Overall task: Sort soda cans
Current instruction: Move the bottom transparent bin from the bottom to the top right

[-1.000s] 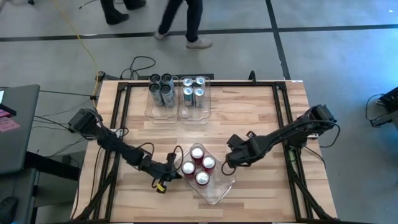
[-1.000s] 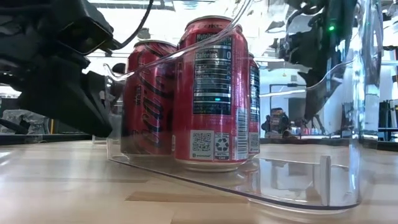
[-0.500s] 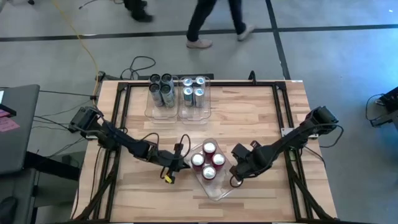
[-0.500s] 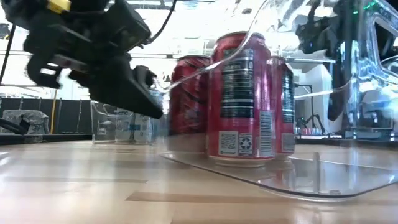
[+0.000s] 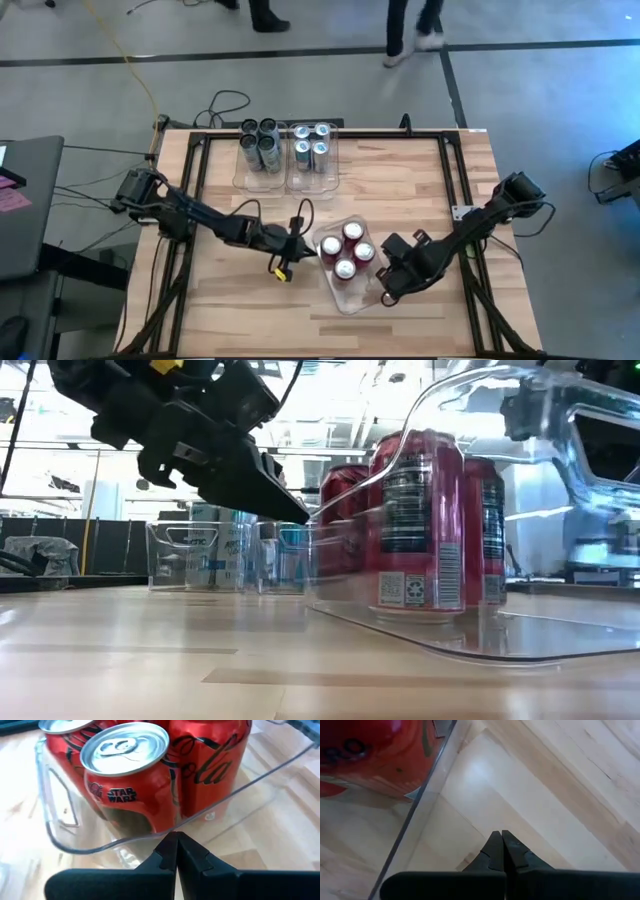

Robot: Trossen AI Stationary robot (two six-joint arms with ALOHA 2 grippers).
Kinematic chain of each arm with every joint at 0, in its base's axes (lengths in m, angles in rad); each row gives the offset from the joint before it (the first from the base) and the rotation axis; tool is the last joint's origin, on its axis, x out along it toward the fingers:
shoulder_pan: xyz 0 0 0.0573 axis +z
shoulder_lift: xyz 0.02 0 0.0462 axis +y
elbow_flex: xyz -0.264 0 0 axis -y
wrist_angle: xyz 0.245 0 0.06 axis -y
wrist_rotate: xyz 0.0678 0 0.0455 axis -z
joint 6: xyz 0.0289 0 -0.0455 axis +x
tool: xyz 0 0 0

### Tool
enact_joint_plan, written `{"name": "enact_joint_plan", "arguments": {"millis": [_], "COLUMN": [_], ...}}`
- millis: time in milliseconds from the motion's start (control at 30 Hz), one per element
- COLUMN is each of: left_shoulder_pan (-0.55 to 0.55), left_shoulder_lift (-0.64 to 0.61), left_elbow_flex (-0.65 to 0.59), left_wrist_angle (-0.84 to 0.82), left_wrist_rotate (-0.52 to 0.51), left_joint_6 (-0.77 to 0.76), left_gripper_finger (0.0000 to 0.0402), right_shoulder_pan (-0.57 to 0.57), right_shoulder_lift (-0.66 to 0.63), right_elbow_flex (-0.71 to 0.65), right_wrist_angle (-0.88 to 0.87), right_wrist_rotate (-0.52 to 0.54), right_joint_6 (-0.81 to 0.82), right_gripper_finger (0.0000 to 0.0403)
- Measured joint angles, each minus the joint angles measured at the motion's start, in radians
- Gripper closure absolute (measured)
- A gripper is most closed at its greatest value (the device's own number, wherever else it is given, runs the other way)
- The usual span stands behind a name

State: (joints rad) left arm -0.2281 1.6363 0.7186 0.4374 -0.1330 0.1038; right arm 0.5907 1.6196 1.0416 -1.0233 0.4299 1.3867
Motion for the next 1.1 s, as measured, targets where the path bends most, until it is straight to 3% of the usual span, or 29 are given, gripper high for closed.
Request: {"name": "enact_joint_plan", "arguments": {"millis": [600, 1100], "left_shoulder_pan": [0.104, 0.182], "left_shoulder_lift": [0.000, 0.000], "left_elbow_flex": [0.003, 0.003], "left_wrist_angle": [0.047, 0.118], "left_wrist_rotate": [0.053, 0.118], "left_joint_6": [0.050, 0.109], "left_gripper_finger": [0.0401, 0.0401], "right_shoulder_pan": [-0.004, -0.004], "right_shoulder_lift": [-0.031, -0.161], "right_elbow_flex": [0.001, 0.001], "right_wrist_angle": [-0.130, -0.077], "right_wrist_rotate": [0.164, 0.310], "right_joint_6": [0.139, 0.133], "right_gripper_finger": [0.0403, 0.0403]}}
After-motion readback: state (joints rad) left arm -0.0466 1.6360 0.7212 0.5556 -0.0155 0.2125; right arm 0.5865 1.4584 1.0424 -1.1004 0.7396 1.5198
